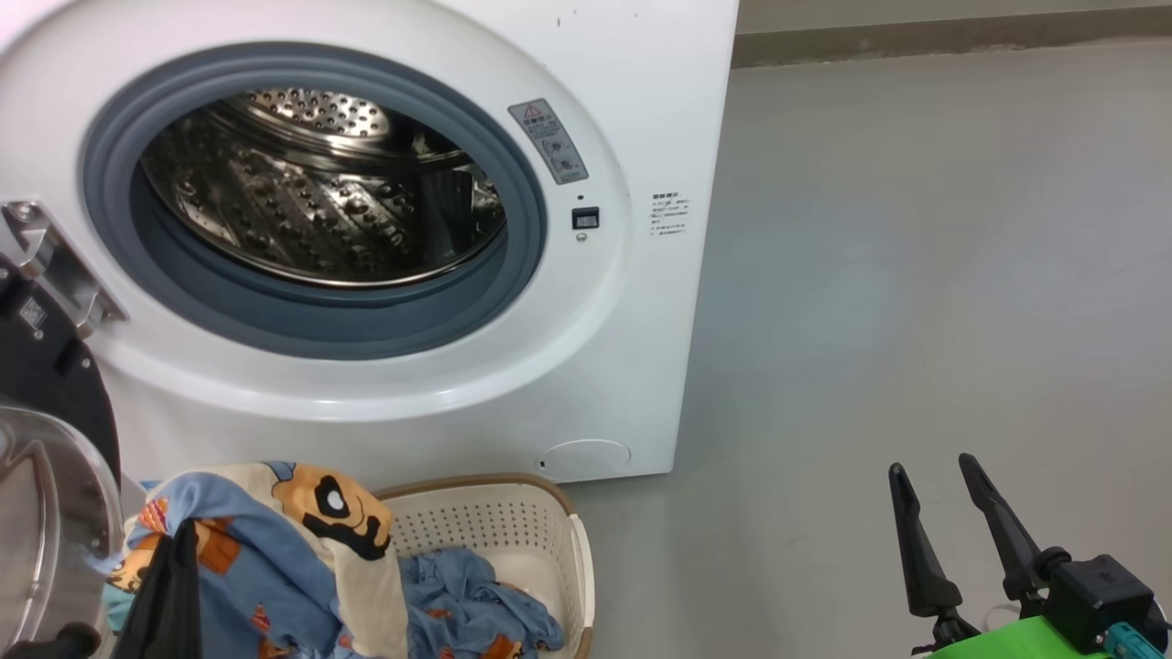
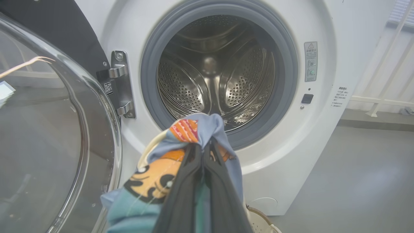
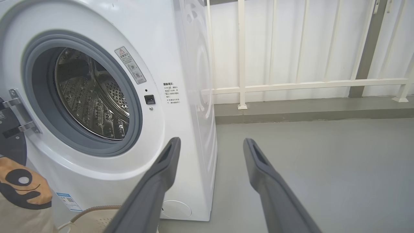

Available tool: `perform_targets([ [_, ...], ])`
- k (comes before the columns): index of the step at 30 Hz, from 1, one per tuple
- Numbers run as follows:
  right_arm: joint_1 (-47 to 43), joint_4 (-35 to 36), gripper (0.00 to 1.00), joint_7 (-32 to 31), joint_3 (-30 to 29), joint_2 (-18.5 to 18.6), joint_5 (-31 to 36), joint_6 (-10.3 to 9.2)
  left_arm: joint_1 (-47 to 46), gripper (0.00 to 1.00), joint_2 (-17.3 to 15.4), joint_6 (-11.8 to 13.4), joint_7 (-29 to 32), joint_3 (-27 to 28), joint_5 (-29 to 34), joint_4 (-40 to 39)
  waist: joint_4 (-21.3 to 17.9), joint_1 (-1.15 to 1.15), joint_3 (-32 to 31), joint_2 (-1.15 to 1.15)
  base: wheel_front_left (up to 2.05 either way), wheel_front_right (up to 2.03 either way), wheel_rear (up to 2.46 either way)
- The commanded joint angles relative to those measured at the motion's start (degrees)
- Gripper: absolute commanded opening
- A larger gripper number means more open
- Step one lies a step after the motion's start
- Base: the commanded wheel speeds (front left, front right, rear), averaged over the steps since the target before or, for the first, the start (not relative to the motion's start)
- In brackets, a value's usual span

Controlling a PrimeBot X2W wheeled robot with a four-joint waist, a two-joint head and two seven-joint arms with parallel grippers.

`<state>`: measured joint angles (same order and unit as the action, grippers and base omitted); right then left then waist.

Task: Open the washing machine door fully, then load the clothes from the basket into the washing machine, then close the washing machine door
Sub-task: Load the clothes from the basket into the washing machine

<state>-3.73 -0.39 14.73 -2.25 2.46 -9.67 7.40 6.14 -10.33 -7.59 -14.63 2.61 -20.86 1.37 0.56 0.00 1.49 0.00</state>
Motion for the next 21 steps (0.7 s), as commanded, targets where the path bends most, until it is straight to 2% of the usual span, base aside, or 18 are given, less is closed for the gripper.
perform_targets([
  [1,0.43,1.23,1.00,0.27,1.59,0.42,-0.29,0.09,-0.93,0.00,-0.45,0.10,-0.37,2.51,0.59,-1.59,-0.30,0.00,-0.29,0.00,0.00,0.00,0.00],
  [11,0.08,0.99,1.00,0.27,1.97,0.42,-0.76,0.09,-0.79,0.00,0.49,0.10,-0.37,2.61,-0.39,-1.11,-1.28,0.00,0.09,0.00,0.00,0.00,0.00],
  [21,0.60,1.96,1.00,0.27,2.75,0.42,-0.81,0.09,-5.44,0.00,-0.62,0.10,-0.37,2.56,-3.48,-0.38,-2.53,0.00,5.44,0.00,0.00,0.00,0.00],
])
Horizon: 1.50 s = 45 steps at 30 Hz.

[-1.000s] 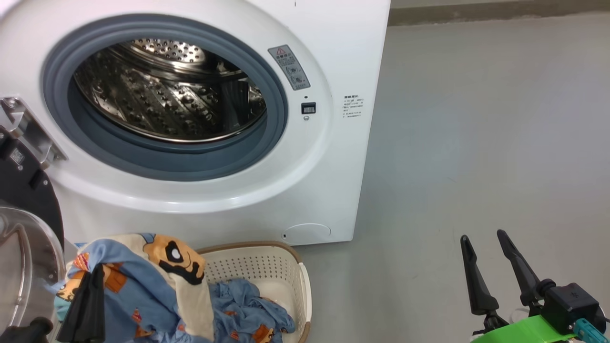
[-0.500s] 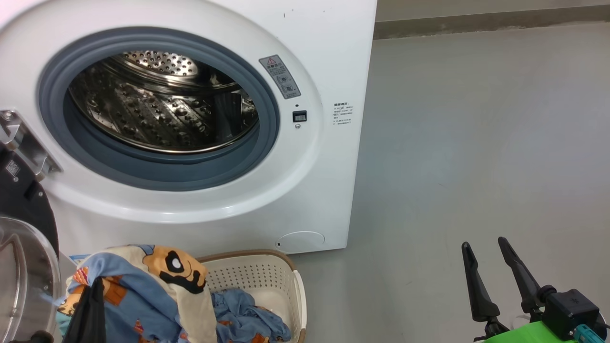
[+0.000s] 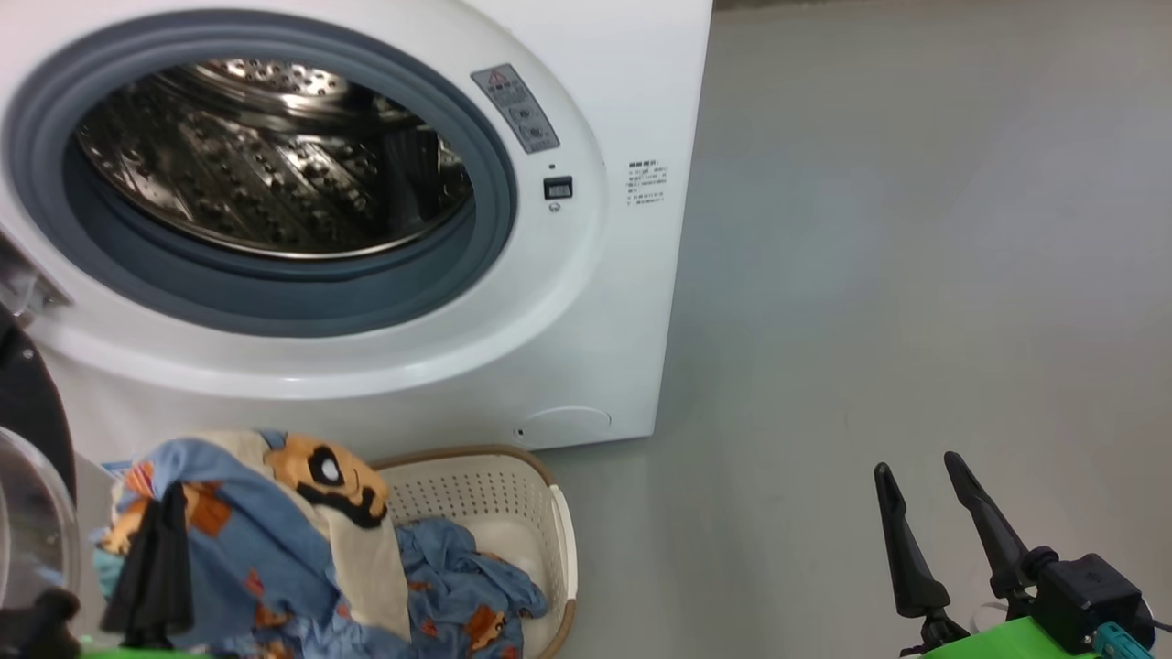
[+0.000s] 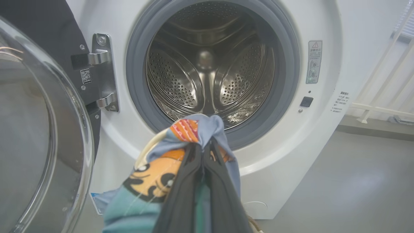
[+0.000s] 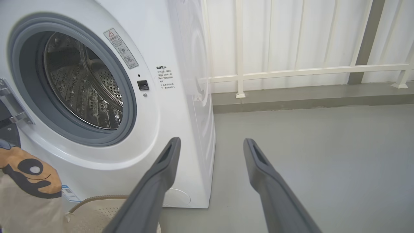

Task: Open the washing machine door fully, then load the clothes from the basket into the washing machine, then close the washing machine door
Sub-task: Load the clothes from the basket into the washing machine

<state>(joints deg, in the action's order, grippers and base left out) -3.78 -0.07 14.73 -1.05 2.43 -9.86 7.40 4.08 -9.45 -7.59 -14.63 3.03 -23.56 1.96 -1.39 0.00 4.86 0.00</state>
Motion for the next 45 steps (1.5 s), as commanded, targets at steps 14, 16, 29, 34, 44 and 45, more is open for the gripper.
perform_targets([
  [14,3.05,5.37,1.00,0.27,3.97,0.44,-0.81,0.09,-20.84,0.00,-9.66,0.10,-0.37,1.85,-6.65,0.58,-4.36,0.00,13.39,0.00,0.00,0.00,0.00],
  [16,3.29,5.87,1.00,0.27,4.36,0.44,-0.96,0.09,-23.69,0.00,-10.97,0.10,-0.37,1.40,-7.30,0.85,-5.01,0.00,14.71,0.00,0.00,0.00,0.00],
  [29,3.58,9.28,1.00,0.27,6.44,0.44,-3.03,0.09,-37.84,0.00,-19.32,0.10,-0.37,-4.44,-11.79,7.83,-9.37,0.00,24.27,0.00,0.00,0.00,0.00],
  [34,3.93,10.14,1.00,0.27,7.27,0.44,-4.07,0.09,-43.95,0.00,-22.82,0.10,-0.37,-8.69,-14.03,11.79,-10.08,0.00,28.33,0.00,0.00,0.00,0.00],
  [44,4.32,9.94,1.00,0.27,10.44,0.44,-6.02,0.09,-56.04,0.00,-28.29,0.10,0.65,-19.30,-19.52,20.79,-11.42,0.00,32.90,0.00,0.00,0.00,0.00],
  [45,4.25,9.90,1.00,0.27,10.53,0.44,-6.12,0.09,-57.30,0.00,-28.62,0.10,1.22,-20.28,-20.03,21.62,-11.46,0.00,33.24,0.00,0.00,0.00,0.00],
])
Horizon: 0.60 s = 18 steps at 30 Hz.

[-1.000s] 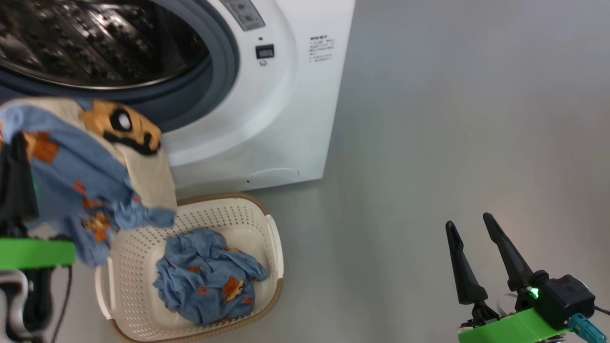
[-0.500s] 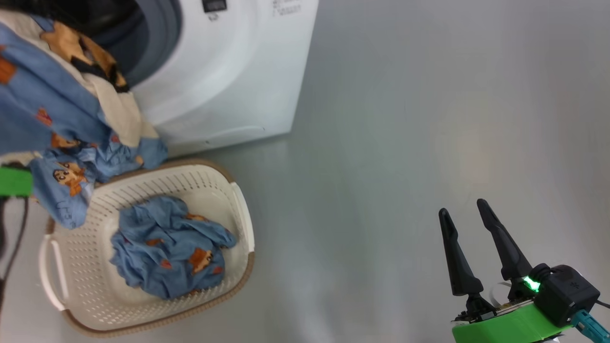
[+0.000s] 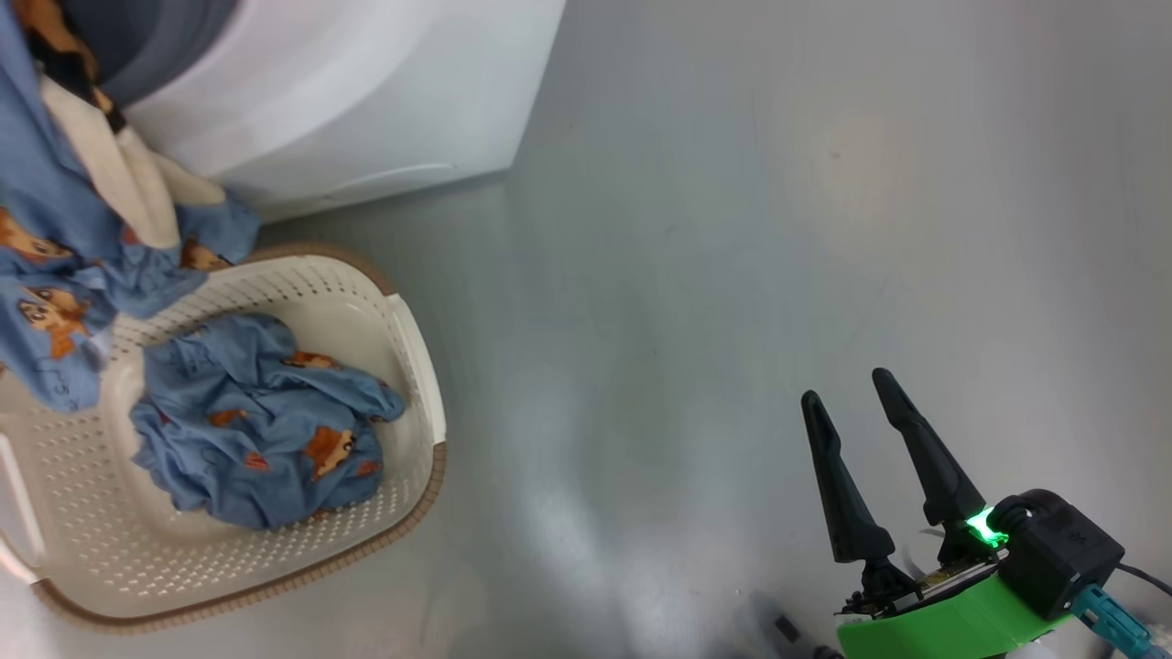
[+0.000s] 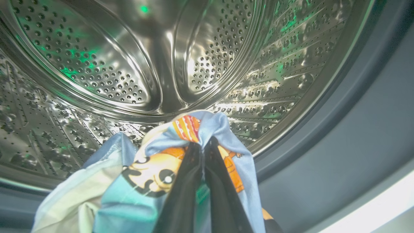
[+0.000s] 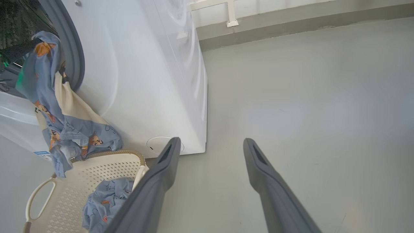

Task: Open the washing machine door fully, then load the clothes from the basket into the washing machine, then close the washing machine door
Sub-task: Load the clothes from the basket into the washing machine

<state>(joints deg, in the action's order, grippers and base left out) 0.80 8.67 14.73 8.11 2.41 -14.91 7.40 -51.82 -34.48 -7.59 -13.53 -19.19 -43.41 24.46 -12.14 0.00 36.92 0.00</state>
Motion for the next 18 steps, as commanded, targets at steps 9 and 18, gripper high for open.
perform_targets([
  [9,-0.51,0.56,1.00,0.27,3.21,0.46,-1.96,0.09,-11.60,0.00,-4.89,0.10,8.33,-3.02,-3.87,5.63,-0.95,0.00,3.99,0.00,0.00,0.00,0.00],
  [18,-1.44,-0.08,1.00,0.27,4.94,0.46,-2.10,0.09,-19.68,0.00,-4.92,0.10,12.88,-6.76,-1.94,8.90,-1.18,0.00,5.41,0.00,0.00,0.00,0.00],
])
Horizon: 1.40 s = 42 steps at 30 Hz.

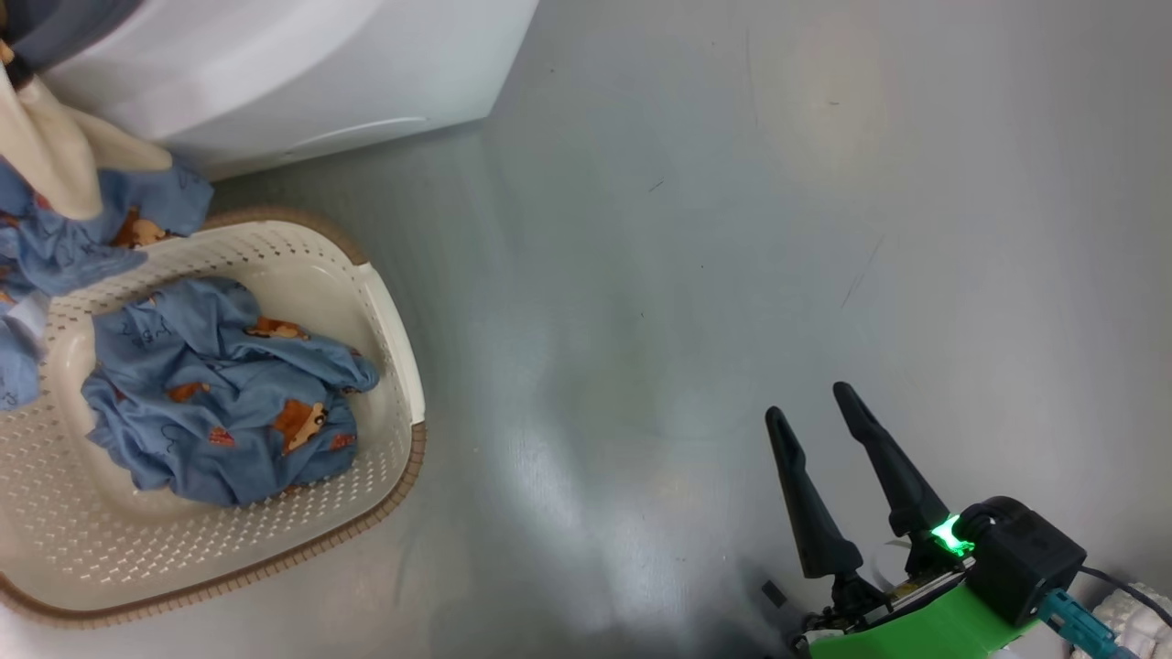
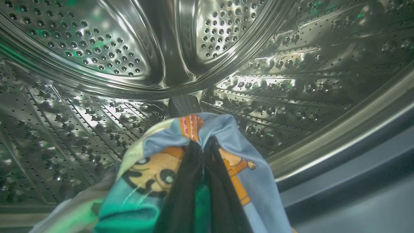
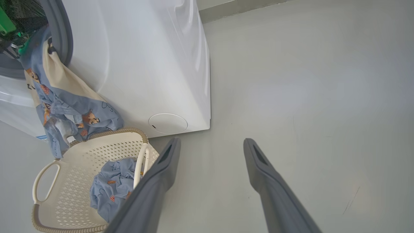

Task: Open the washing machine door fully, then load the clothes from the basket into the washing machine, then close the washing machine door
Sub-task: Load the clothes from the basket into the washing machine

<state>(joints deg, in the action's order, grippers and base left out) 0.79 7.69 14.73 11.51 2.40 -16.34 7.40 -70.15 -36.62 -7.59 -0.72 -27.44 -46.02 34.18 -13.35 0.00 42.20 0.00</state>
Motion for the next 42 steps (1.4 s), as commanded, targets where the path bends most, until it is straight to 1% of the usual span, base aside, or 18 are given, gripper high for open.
perform_targets([
  [1,-1.45,0.85,1.00,0.27,1.73,0.48,-0.67,0.09,-2.07,0.00,-2.39,0.10,0.22,1.20,0.78,-0.83,0.00,0.00,0.37,0.00,0.00,0.00,0.00],
  [3,-1.40,0.80,1.00,0.27,2.21,0.48,-0.77,0.09,-3.07,0.00,-1.54,0.17,0.18,0.92,0.78,-0.91,-0.14,0.00,0.63,0.00,0.00,0.00,0.00],
  [8,-1.52,1.01,1.00,0.27,3.17,0.48,-1.01,0.09,-4.02,0.00,-1.42,0.26,-0.02,0.14,1.73,-0.83,-0.81,0.00,0.86,0.00,0.00,0.00,0.00],
  [14,-1.82,1.45,1.00,0.27,3.04,0.48,-1.70,0.09,-4.78,0.00,-2.92,0.23,-0.45,0.03,2.08,-1.48,-1.43,0.00,2.69,0.00,0.00,0.00,0.00],
  [17,-1.76,1.38,1.00,0.27,3.48,0.48,-1.97,0.09,-5.35,0.00,-4.10,0.18,-3.48,-0.10,2.88,-2.47,-1.65,0.00,3.57,0.00,0.00,0.00,0.00],
  [21,-1.62,1.41,1.00,0.27,4.37,0.48,-2.55,0.09,-6.50,0.00,-5.23,0.13,-10.54,-1.20,4.29,-6.16,-2.03,0.00,4.67,0.00,0.00,0.00,0.00],
  [25,-1.58,1.32,1.00,0.27,4.75,0.48,-2.89,0.09,-7.19,0.00,-6.41,0.12,-13.80,-1.45,4.72,-10.83,-2.43,0.00,4.98,0.00,0.00,0.00,0.00],
  [27,-1.59,1.29,1.00,0.27,4.85,0.48,-2.99,0.09,-8.10,0.00,-7.02,0.11,-14.18,-0.14,5.69,-13.14,-2.78,0.00,5.09,0.00,0.00,0.00,0.00],
  [32,-1.48,1.43,1.00,0.27,5.02,0.48,-3.32,0.09,-7.99,0.00,-6.46,0.11,-14.25,6.72,9.25,-21.24,-3.40,0.00,5.31,0.00,0.00,0.00,0.00],
  [35,-1.47,1.30,1.00,0.27,4.90,0.48,-3.44,0.09,-5.60,0.00,-6.26,0.11,-14.26,7.37,9.50,-21.85,-3.25,0.00,5.09,0.00,0.00,0.00,0.00],
  [37,-1.42,1.13,1.00,0.27,4.84,0.48,-3.50,0.09,-4.30,0.00,-6.29,0.11,-14.27,7.57,9.33,-20.84,-3.08,0.00,4.83,0.00,0.00,0.00,0.00],
  [38,-1.39,1.05,1.00,0.27,4.80,0.48,-3.53,0.09,-4.03,0.31,-6.20,0.11,-14.27,7.97,9.21,-20.45,-2.98,0.00,4.82,0.00,0.00,0.00,0.00],
  [39,-1.30,0.99,1.00,0.27,4.71,0.48,-3.55,0.09,-3.67,1.00,-6.20,0.11,-14.27,8.15,9.15,-19.92,-2.87,0.00,4.80,0.00,0.00,0.00,0.00],
  [42,-1.09,0.71,1.00,0.27,4.29,0.48,-3.46,0.09,-2.78,1.00,-6.20,0.10,-14.27,7.25,8.19,-18.05,-2.26,0.00,4.58,0.00,0.00,0.00,0.00],
])
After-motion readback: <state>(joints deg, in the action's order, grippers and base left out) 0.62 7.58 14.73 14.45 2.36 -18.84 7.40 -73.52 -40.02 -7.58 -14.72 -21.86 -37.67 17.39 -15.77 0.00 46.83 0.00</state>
